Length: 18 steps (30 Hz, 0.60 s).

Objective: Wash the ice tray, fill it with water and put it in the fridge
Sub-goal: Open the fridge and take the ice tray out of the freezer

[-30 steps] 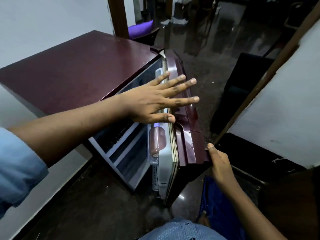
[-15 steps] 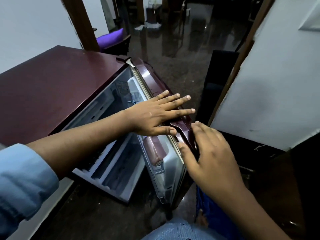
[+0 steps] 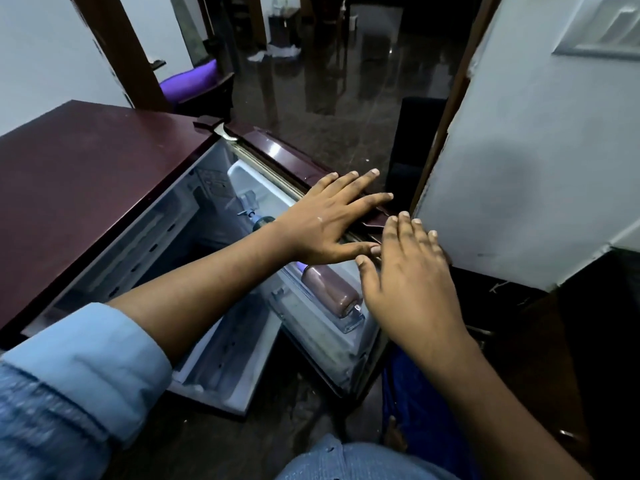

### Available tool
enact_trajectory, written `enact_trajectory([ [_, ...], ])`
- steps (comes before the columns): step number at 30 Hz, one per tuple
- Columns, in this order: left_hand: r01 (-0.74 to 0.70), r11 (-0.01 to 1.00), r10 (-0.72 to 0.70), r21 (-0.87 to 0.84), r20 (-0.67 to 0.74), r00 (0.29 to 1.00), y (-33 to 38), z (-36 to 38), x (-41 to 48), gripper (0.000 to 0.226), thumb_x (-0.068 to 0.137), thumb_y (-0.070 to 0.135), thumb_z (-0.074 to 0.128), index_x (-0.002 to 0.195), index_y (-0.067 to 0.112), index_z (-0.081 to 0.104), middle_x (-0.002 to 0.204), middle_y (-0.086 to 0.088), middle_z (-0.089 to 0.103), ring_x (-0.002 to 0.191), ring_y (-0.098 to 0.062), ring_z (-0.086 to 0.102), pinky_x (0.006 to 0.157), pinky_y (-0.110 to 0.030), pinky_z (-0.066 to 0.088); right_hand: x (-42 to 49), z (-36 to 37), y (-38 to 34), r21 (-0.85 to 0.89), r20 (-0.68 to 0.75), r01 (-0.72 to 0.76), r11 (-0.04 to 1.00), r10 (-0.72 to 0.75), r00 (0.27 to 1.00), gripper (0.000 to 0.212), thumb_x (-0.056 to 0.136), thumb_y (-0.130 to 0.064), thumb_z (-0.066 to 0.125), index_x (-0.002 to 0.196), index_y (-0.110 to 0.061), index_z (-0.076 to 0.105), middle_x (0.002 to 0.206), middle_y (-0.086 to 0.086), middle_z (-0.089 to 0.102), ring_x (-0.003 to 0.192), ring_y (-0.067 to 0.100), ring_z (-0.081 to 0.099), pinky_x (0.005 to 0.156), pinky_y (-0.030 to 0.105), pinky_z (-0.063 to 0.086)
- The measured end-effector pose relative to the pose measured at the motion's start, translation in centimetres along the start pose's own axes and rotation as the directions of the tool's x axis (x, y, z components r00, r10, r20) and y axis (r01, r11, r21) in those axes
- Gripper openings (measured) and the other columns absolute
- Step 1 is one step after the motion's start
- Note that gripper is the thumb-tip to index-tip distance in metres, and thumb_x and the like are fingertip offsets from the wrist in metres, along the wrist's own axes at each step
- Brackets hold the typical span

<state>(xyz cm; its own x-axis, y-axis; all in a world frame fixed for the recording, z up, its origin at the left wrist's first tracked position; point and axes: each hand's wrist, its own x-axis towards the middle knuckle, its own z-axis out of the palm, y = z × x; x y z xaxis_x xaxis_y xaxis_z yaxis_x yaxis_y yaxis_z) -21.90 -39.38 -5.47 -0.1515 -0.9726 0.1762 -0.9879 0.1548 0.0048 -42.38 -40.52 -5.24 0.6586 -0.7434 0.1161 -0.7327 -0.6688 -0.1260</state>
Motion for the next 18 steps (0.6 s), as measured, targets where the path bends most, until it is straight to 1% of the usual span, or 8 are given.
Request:
enact_trajectory([
  [3,0.015,1.0,-0.015,-0.013,-0.025,1.0,0.0,0.7,1.8,0.091,0.093,0.082,0.034,0.168,0.03,0.027,0.178,-0.01,0.012,0.162,-0.036,0.018,0.131,-0.053,0.016,1.8,-0.1,1.7,-0.024,0.006,-0.008,1.0,0.009,1.0,0.082,0.105,-0.058,0.031,0.164,-0.003,0.02,0.172,0.019,0.019,0.16,0.031,0.016,0.13,0.044,0.007],
  [5,0.012,1.0,-0.013,-0.017,-0.034,0.999,-0.3,1.2,2.8,0.092,0.094,0.08,0.039,0.168,0.028,0.025,0.179,-0.01,0.011,0.163,-0.036,0.014,0.131,-0.052,0.014,3.0,-0.2,2.8,-0.027,0.008,-0.007,1.0,0.008,1.0,0.085,0.104,-0.061,0.029,0.165,-0.004,0.017,0.173,0.018,0.016,0.161,0.03,0.013,0.13,0.044,0.005],
  [7,0.009,1.0,-0.01,-0.021,-0.031,0.999,-0.5,1.5,3.8,0.095,0.094,0.079,0.045,0.169,0.026,0.022,0.179,-0.01,0.01,0.164,-0.038,0.009,0.131,-0.052,0.013,4.1,-0.2,4.0,-0.02,0.004,-0.01,1.0,0.011,1.0,0.083,0.106,-0.06,0.029,0.166,-0.005,0.014,0.174,0.017,0.013,0.162,0.03,0.01,0.13,0.043,0.002],
  [9,0.021,1.0,-0.022,-0.015,-0.029,0.999,-0.6,1.8,4.8,0.099,0.091,0.081,0.042,0.17,0.024,0.02,0.178,-0.01,0.011,0.164,-0.038,0.007,0.131,-0.052,0.011,5.2,0.0,5.0,-0.018,-0.008,-0.009,1.0,0.009,1.0,0.08,0.107,-0.056,0.029,0.167,-0.005,0.012,0.175,0.017,0.01,0.162,0.029,0.007,0.13,0.043,-0.001],
  [12,0.061,0.998,-0.061,0.0,-0.044,0.997,-0.4,2.2,6.6,0.1,0.09,0.081,0.041,0.169,0.022,0.021,0.178,-0.01,0.016,0.164,-0.038,0.009,0.131,-0.051,0.012,7.0,0.3,6.4,-0.01,-0.028,-0.009,1.0,0.009,1.0,0.078,0.108,-0.053,0.031,0.167,-0.006,0.011,0.175,0.016,0.008,0.162,0.029,0.005,0.129,0.042,-0.004],
  [15,0.099,0.995,-0.098,0.01,-0.067,0.993,-0.1,2.7,8.3,0.098,0.089,0.079,0.042,0.169,0.023,0.025,0.176,-0.01,0.023,0.162,-0.036,0.017,0.131,-0.051,0.013,8.8,0.6,8.1,-0.008,-0.049,-0.006,1.0,0.006,0.999,0.077,0.108,-0.053,0.031,0.167,-0.007,0.012,0.175,0.015,0.009,0.162,0.028,0.006,0.129,0.041,-0.003],
  [18,0.142,0.99,-0.141,0.007,-0.084,0.986,0.0,3.2,10.0,0.096,0.09,0.076,0.049,0.168,0.024,0.028,0.175,-0.009,0.026,0.162,-0.034,0.019,0.131,-0.05,0.013,10.4,0.9,9.8,0.02,-0.07,0.009,1.0,-0.008,0.998,0.075,0.108,-0.052,0.03,0.167,-0.008,0.014,0.175,0.013,0.011,0.163,0.026,0.006,0.129,0.04,-0.003],
])
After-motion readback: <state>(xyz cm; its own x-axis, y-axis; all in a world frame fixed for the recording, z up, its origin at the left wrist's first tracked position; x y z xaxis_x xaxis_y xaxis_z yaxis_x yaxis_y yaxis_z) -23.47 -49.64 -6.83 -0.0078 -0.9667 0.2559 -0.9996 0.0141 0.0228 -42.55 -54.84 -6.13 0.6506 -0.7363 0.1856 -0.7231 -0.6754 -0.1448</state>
